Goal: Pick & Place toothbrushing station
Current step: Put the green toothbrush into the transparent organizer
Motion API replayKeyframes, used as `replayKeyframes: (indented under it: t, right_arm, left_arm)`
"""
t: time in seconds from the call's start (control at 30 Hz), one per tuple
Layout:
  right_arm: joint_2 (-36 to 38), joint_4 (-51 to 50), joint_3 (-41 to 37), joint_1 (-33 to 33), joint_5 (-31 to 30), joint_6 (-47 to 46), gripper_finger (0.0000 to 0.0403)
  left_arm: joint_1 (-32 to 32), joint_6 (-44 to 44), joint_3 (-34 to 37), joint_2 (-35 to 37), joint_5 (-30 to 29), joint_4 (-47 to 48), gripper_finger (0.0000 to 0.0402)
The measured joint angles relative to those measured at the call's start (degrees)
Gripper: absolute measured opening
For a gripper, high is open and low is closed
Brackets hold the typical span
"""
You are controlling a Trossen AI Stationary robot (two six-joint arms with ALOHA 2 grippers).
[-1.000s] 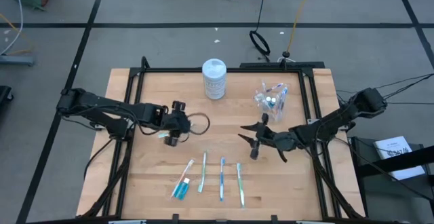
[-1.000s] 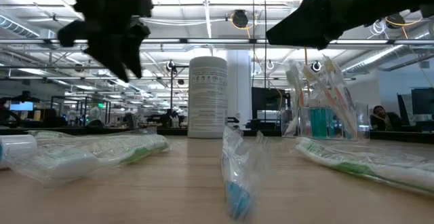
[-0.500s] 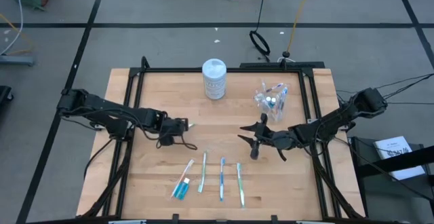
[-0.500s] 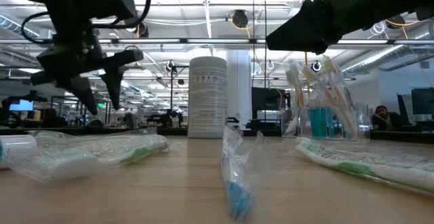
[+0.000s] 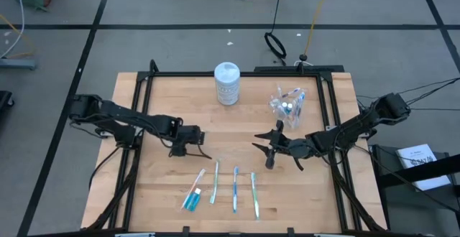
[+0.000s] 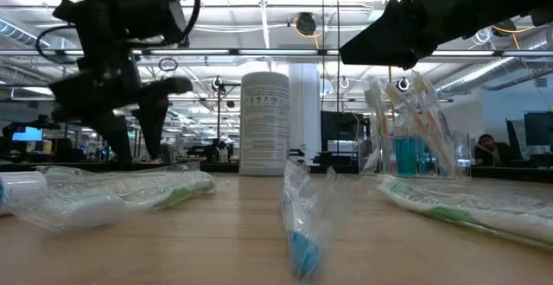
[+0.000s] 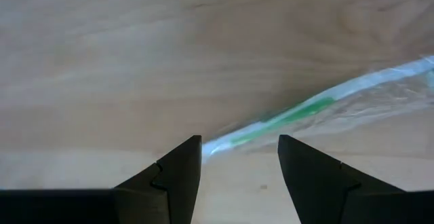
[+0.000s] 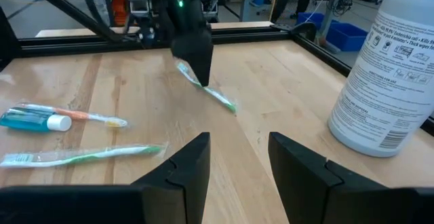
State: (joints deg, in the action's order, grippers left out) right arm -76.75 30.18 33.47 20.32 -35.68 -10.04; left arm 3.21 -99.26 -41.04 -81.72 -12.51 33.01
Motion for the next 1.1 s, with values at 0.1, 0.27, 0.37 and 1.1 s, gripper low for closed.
replayKeyframes:
  t: [0.1, 0.27, 0.37, 1.1]
  right_arm:
    - [0.0, 0.0, 0.0, 0.0, 0.0, 0.0, 0.0141]
    - [0.0, -0.1, 0.0, 0.0, 0.0, 0.0, 0.0141]
    - [0.0, -0.1, 0.0, 0.0, 0.0, 0.2, 0.0141]
    - [0.0, 0.0, 0.0, -1.3, -0.1, 2.9, 0.0141]
  left_arm:
    - [-0.6, -4.8, 0.0, -3.2, -0.9, -0.5, 0.0202]
    - [-1.7, -7.2, -0.1, -7.2, -1.9, -3.0, 0.0189]
    - [-1.9, -8.8, -0.2, -8.1, -2.5, -3.2, 0.0149]
    - [-0.8, 26.1, -19.0, -8.7, 10.4, -3.7, 0.0010]
